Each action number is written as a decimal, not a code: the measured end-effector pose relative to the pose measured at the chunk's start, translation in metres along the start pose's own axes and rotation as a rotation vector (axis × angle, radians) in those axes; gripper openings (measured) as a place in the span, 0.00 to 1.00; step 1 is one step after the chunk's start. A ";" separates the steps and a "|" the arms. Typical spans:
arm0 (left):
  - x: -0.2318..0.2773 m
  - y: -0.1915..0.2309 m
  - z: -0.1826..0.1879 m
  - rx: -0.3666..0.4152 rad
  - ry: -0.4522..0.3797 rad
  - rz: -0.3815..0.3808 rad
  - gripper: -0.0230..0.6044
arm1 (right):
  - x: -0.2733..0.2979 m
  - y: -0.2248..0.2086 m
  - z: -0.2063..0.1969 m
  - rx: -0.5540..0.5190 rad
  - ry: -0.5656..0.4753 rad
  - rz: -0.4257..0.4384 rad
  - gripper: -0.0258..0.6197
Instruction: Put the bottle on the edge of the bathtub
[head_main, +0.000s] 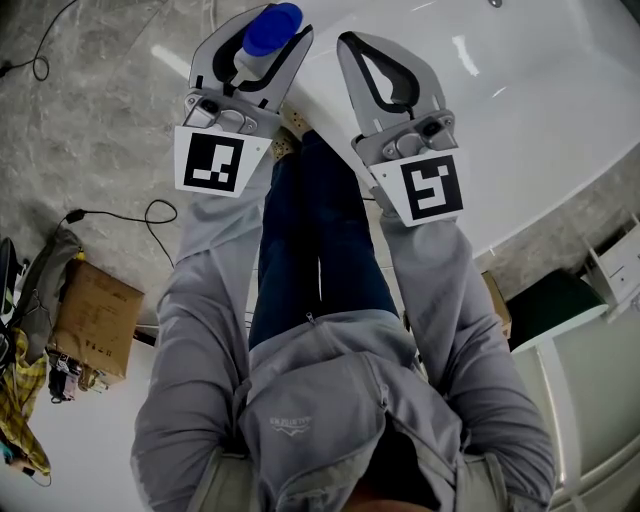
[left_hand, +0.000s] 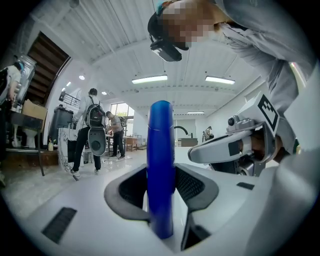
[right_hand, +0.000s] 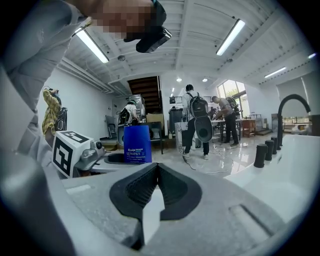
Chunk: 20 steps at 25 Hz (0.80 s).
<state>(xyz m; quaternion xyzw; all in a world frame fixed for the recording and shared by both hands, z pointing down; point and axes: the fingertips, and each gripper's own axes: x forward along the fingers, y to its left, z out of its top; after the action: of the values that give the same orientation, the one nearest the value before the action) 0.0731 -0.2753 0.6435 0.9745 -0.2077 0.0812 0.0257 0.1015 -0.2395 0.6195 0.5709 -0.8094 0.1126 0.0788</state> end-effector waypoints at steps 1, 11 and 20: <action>0.002 0.000 0.001 0.005 -0.005 -0.003 0.29 | 0.000 -0.001 -0.001 0.004 0.004 -0.002 0.04; 0.007 0.002 -0.001 0.030 0.003 -0.014 0.29 | 0.002 -0.008 0.001 0.020 0.006 -0.010 0.04; 0.013 0.004 0.001 -0.011 0.062 -0.048 0.43 | -0.003 0.002 0.025 0.011 -0.011 -0.008 0.04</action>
<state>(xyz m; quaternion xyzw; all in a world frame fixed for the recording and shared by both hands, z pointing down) 0.0829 -0.2845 0.6444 0.9761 -0.1836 0.1094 0.0392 0.1011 -0.2428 0.5947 0.5753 -0.8068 0.1134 0.0718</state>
